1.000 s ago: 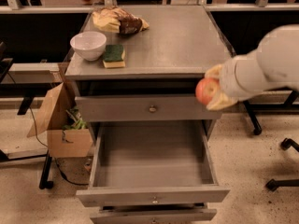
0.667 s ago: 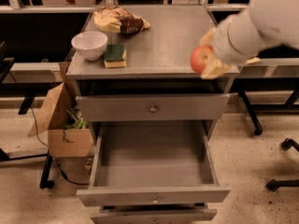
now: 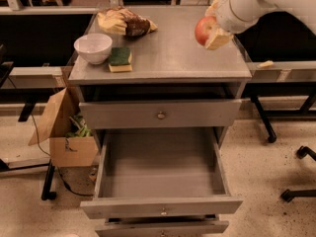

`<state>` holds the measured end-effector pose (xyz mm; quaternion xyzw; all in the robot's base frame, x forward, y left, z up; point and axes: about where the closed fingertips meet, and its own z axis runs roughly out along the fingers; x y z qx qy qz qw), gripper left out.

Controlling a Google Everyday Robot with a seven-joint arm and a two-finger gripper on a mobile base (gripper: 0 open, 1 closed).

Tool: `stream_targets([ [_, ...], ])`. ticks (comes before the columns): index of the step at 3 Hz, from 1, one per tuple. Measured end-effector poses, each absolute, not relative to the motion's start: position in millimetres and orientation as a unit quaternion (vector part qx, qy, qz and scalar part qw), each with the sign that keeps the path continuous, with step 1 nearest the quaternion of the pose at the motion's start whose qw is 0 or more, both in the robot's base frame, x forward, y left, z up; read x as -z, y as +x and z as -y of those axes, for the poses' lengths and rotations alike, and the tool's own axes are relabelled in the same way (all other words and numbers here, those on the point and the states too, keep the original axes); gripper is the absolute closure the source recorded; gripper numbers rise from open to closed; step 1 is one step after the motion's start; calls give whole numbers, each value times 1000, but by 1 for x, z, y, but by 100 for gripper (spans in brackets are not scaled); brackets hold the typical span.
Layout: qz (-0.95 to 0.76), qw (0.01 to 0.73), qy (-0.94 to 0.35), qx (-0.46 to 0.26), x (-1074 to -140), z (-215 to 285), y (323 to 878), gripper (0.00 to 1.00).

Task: Pick apple from middle drawer and place on counter

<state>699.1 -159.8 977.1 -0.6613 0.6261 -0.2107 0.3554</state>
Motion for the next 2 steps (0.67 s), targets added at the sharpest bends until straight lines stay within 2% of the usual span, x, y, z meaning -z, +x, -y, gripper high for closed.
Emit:
stream_targets([
  [1,-638,350,-661,184,-951,159,746,100],
  [2,-651,326,-669,149,-914,158,778,82],
])
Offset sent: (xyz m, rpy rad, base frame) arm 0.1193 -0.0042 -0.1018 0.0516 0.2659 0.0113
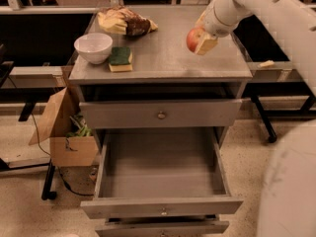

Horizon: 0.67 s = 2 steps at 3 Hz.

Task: Pick apple from middle drawer and place on counter

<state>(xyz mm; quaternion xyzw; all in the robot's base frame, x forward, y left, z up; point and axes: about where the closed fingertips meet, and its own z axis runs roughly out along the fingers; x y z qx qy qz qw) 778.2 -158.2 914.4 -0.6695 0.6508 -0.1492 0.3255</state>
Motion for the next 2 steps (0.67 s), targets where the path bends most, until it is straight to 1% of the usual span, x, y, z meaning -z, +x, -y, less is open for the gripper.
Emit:
stream_targets([
  [2,-656,301,-684,105,-877,163,787,35],
])
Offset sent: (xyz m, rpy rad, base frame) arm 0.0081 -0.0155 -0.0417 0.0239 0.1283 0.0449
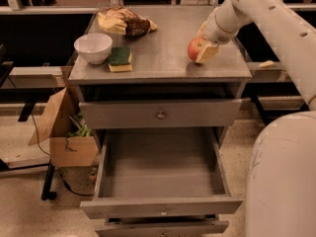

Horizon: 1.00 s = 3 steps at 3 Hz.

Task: Pick apple from middle drawer and place on counter

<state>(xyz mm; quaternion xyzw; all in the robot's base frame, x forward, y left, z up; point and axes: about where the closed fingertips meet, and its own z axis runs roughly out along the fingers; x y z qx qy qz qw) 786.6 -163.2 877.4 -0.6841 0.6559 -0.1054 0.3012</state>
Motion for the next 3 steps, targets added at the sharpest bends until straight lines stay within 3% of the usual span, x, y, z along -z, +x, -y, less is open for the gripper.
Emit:
stream_targets([
  [1,-657,300,-685,96,-872,170,783,12],
  [2,-656,305,-685,85,-871,178,777,0],
  [3,-656,306,-685,84,-871,179,777,0],
])
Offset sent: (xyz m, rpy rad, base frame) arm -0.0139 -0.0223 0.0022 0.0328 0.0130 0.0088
